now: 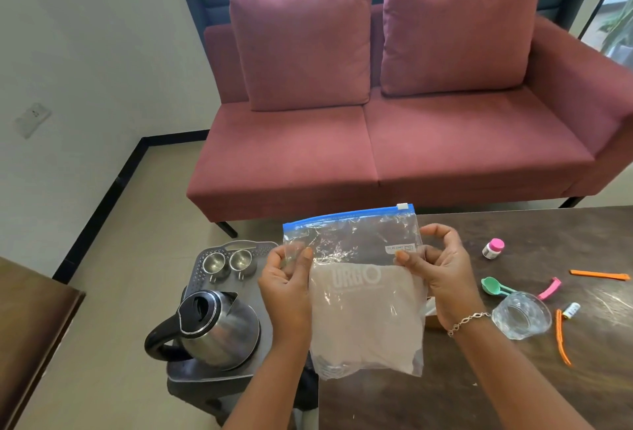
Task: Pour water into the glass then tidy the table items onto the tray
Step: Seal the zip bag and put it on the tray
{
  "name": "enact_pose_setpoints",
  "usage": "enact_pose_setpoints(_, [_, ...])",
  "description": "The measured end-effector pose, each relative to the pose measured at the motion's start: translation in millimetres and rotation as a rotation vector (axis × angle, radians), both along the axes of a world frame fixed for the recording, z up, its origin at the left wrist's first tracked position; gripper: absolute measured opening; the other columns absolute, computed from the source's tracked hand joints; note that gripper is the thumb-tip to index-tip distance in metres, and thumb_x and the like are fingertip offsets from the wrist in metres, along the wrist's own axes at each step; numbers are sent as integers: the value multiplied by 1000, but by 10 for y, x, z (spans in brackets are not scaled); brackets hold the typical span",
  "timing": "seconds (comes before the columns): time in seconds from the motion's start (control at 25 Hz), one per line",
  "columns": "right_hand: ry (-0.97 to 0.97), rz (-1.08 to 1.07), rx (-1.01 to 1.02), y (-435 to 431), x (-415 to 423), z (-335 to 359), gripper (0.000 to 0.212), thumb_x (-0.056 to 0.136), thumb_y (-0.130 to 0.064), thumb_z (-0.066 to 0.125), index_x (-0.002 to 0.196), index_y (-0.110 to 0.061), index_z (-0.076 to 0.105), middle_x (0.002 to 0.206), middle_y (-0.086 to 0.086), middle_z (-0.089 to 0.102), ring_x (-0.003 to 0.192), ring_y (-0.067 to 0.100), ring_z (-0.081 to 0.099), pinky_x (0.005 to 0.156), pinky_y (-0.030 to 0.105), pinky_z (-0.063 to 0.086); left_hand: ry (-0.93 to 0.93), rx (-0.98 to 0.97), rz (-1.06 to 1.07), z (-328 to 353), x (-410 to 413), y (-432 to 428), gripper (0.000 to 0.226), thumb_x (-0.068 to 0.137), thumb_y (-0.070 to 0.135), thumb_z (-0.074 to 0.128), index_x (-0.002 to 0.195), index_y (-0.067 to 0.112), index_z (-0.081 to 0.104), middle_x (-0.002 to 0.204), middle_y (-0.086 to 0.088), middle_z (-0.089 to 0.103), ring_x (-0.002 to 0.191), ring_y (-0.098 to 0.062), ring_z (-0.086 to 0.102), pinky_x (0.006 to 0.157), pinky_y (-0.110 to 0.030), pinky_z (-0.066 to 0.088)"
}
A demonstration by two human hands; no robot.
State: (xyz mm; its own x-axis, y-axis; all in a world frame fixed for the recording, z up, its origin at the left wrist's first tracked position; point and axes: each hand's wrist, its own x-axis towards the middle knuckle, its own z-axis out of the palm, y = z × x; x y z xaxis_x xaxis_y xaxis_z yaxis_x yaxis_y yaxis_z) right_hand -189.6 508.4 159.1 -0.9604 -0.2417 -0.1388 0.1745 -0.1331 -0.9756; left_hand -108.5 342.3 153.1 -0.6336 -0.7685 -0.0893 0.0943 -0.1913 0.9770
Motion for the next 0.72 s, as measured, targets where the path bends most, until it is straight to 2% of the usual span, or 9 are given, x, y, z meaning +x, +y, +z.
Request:
enact_pose_setpoints(0.08, [82,78,-24,27,14,-2,36,71,4,67,84,-23,47,60,0,63,60,9,62,57,18,54,1,-51,58,-2,-19,8,19,82,16,67,92,29,56,66,-13,55,63,-26,43,59,-40,39])
enact_pose_setpoints(0.16, [182,161,11,52,29,-25,32,69,7,68,76,-23,62,64,-4,67,63,5,61,62,16,53,-25,-129,79,16,-20,10,33,86,13,64,103,37,50,62,-11,46,57,-23,37,56,-36,35])
enact_pose_setpoints(0.32, [298,149,125,73,20,-82,49,72,13,66,85,-33,73,76,-13,70,71,0,61,70,13,51,-33,-252,3,4,55,-9,38,84,24,66,113,42,50,55,-6,43,52,-20,33,56,-33,35])
enact_pose_setpoints(0.4, [335,121,137,75,9,-98,52,75,14,63,86,-36,73,79,-9,68,72,-2,60,70,12,50,-51,-291,-139,-1,112,-49,34,73,37,70,106,39,61,64,-3,57,58,-23,43,64,-36,43])
enact_pose_setpoints(0.48, [358,106,152,86,-4,-125,50,79,11,61,87,-37,72,84,4,65,75,4,59,71,20,50,-120,-350,-348,-9,156,-94,37,62,41,73,98,39,68,87,-2,62,78,-22,56,79,-39,51])
enact_pose_setpoints(0.52, [361,104,162,87,-10,-134,46,81,9,59,88,-35,72,86,9,63,75,11,59,72,27,49,-166,-368,-443,-27,173,-116,40,59,38,75,98,42,68,94,-1,58,86,-19,57,85,-40,51])
enact_pose_setpoints(0.6, [359,100,171,86,-14,-148,43,84,7,57,88,-34,73,83,12,59,72,20,54,68,32,46,-229,-346,-531,-65,192,-123,52,58,24,77,103,47,66,96,1,53,82,-18,53,86,-36,50])
enact_pose_setpoints(0.68, [363,95,168,77,-1,-138,43,83,7,57,87,-33,73,79,13,56,69,12,53,66,25,45,-239,-295,-498,-97,190,-97,62,62,9,74,111,45,63,104,6,62,82,-18,54,85,-33,51])
enact_pose_setpoints(0.72, [359,108,165,78,6,-117,41,81,7,59,90,-31,73,81,14,56,71,6,55,67,22,47,-234,-281,-470,-100,189,-82,63,65,1,73,112,42,63,104,13,66,79,-10,56,83,-28,51])
